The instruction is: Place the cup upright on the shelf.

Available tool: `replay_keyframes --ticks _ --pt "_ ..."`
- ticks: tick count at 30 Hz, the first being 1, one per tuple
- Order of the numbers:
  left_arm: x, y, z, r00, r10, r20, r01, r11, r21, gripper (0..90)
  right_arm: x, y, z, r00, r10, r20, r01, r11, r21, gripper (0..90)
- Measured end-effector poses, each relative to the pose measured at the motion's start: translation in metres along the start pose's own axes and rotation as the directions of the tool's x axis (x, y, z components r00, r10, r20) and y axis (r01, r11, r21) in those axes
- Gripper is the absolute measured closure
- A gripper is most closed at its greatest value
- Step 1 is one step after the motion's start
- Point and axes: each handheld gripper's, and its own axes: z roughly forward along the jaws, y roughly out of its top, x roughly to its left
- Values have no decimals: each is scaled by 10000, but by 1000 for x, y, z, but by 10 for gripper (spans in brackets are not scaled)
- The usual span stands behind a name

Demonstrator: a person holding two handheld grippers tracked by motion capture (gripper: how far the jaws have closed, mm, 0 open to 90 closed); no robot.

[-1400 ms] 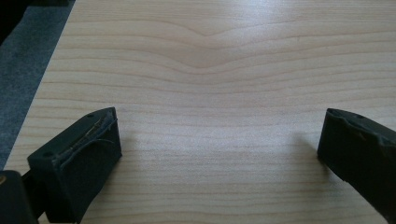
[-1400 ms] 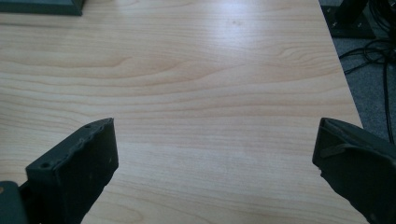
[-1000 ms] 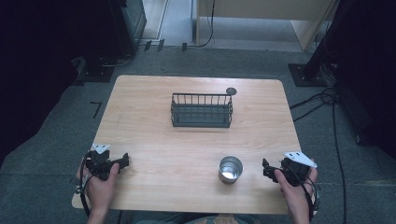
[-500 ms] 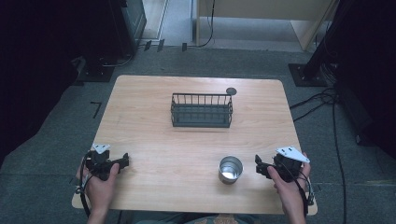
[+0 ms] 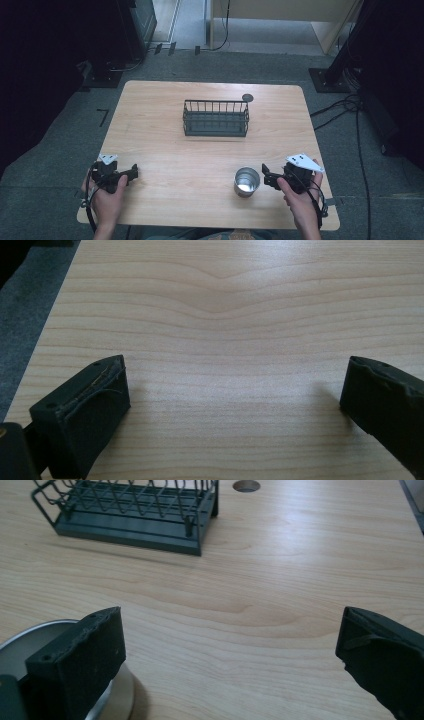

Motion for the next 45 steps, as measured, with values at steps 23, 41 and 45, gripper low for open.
replay_keyframes --ticks 23,41,45 --pt "0 0 0 10000 -2 -1 2 10000 1 0 41 2 1 9987 -198 -471 191 9997 -143 0" --pt "0 0 0 10000 -2 -1 2 10000 0 0 65 -17 10 9959 -328 -843 345 9992 190 0" --pt "0 0 0 10000 -2 0 2 10000 1 0 68 -21 10 9952 -387 -904 406 9990 191 0"
